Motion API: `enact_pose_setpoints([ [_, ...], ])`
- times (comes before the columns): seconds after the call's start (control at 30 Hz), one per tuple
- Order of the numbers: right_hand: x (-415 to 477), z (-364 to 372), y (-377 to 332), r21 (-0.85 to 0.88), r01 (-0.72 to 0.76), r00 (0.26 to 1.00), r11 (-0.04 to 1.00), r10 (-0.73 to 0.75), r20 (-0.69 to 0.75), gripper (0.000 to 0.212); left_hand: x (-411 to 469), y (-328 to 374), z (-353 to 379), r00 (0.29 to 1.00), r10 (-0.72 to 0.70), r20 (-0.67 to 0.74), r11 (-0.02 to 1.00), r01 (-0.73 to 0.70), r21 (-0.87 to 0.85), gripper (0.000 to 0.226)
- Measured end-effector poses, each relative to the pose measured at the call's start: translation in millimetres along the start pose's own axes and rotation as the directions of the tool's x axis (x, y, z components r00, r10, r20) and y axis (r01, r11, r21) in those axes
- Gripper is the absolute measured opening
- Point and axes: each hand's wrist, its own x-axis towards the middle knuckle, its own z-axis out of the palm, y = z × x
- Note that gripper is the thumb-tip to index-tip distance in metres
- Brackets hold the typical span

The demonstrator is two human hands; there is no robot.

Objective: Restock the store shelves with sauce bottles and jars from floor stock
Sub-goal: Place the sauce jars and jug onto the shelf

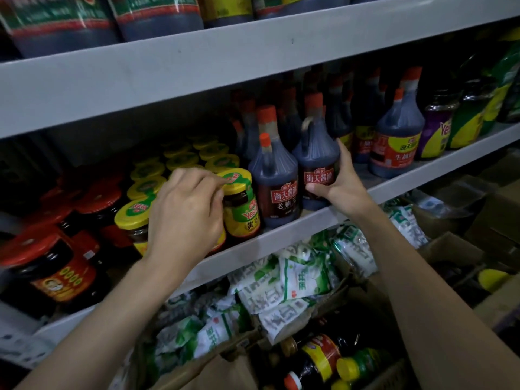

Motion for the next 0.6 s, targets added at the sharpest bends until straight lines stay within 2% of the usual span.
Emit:
enact_pose_setpoints([
  [0.03, -5, 5, -1, -0.039, -0.009, 0.999, 0.999, 0.007, -0.047, 0.101, -1, -7, -3, 0.999, -0.02, 0.039, 1.0, 0.02, 0.015, 0.018],
  [0.1, -21, 19, -6, -0.15, -0.064, 0.97, 0.987, 0.026, -0.242, 0.092, -1, -21, -9, 0.989, -0.064, 0.136, 0.996, 0.055, 0.063, 0.024],
  [0.13, -33, 27, -9, -0.183, -0.078, 0.93, 0.98, 0.005, -0.367, 0.086, 0, -27, -11, 0.979, -0.078, 0.19, 0.994, 0.061, 0.094, 0.029],
  [0.2, -59, 47, -16, -0.231, -0.012, 0.81, 0.973, -0.126, -0.573, 0.066, 3, -34, -15, 0.958, -0.08, 0.275, 0.99, 0.045, 0.131, 0.036],
  [0.27, -81, 66, -26, -0.299, 0.053, 0.717, 0.953, -0.245, -0.653, 0.047, 9, -35, -17, 0.944, -0.061, 0.325, 0.992, 0.021, 0.126, 0.04],
  [0.3, -90, 74, -32, -0.311, 0.072, 0.715, 0.948, -0.266, -0.646, 0.041, 13, -34, -17, 0.936, -0.052, 0.348, 0.992, 0.009, 0.124, 0.042],
  [0.43, -119, 108, -55, -0.313, 0.125, 0.817, 0.941, -0.277, -0.506, 0.022, 29, -49, -31, 0.889, -0.092, 0.449, 0.996, 0.072, 0.061, 0.045],
  [0.5, -129, 125, -65, -0.331, 0.175, 0.855, 0.927, -0.31, -0.415, 0.017, 23, -66, -43, 0.897, -0.116, 0.427, 0.993, 0.098, 0.063, 0.045],
  [0.6, -136, 151, -82, -0.339, 0.246, 0.904, 0.908, -0.341, -0.259, 0.016, -3, -82, -54, 0.903, -0.116, 0.413, 0.989, 0.064, 0.136, 0.047],
])
